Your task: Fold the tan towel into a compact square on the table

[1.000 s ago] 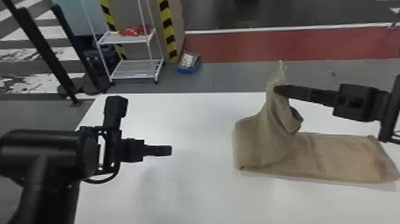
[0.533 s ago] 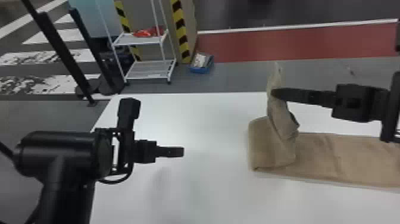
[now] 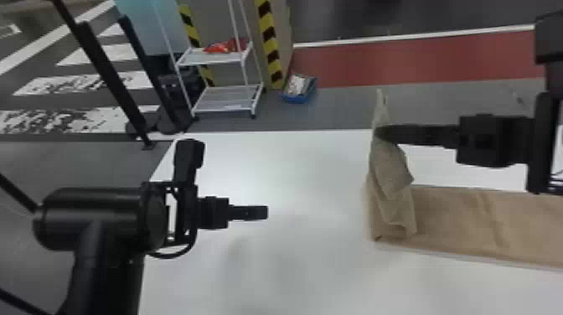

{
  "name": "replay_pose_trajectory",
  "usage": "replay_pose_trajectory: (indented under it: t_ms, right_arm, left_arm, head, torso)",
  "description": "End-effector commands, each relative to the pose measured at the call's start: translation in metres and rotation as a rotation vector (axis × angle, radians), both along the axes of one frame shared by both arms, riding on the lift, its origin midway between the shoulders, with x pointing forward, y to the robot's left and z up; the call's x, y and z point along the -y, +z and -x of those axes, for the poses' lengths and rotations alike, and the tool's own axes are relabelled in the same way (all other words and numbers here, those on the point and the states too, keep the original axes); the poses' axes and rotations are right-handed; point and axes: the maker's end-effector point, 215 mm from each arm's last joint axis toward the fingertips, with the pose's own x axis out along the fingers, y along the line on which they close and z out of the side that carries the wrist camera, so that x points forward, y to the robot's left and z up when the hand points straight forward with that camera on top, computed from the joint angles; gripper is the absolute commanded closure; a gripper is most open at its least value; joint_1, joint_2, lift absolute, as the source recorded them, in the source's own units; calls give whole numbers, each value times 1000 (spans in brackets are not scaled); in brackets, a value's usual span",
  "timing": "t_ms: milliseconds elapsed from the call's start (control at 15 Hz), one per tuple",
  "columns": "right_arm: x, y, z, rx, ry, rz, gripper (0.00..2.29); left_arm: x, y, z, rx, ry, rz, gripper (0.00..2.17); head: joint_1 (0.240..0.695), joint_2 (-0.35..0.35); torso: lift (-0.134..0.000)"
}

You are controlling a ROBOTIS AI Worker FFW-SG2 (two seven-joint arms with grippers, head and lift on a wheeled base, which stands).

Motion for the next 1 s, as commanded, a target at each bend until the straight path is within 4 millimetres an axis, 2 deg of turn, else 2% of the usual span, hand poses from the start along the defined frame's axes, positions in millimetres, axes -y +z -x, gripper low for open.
replay_pose_trajectory:
  t_ms: [0,267,400,533,733,933]
  right_arm:
    - [-13,1,0,7,33,-27,1328]
    - [-36,18,-6,56,96,-143,1328]
    - [-44,15,0,30,128,-178,1328]
    - [-48,19,2,30,143,-203,1328]
    - [-51,8,9,5,151,-202,1328]
    - [-47,10,8,10,142,-206,1328]
  left_arm:
    - [-2,2,0,4,3,1,80]
    - [-5,3,1,7,4,3,80]
    - [-11,1,3,5,14,1,80]
    - [-15,2,3,6,17,-4,80]
    - [-14,2,3,9,16,1,80]
    - [-15,2,3,9,17,-2,80]
  head:
    - [695,263]
    - [695,293]
    - [695,303]
    - [695,322]
    - [695,333]
    - [695,338]
  torso:
    - [-124]
    - [-124]
    - [-124]
    - [-124]
    - [-124]
    - [-124]
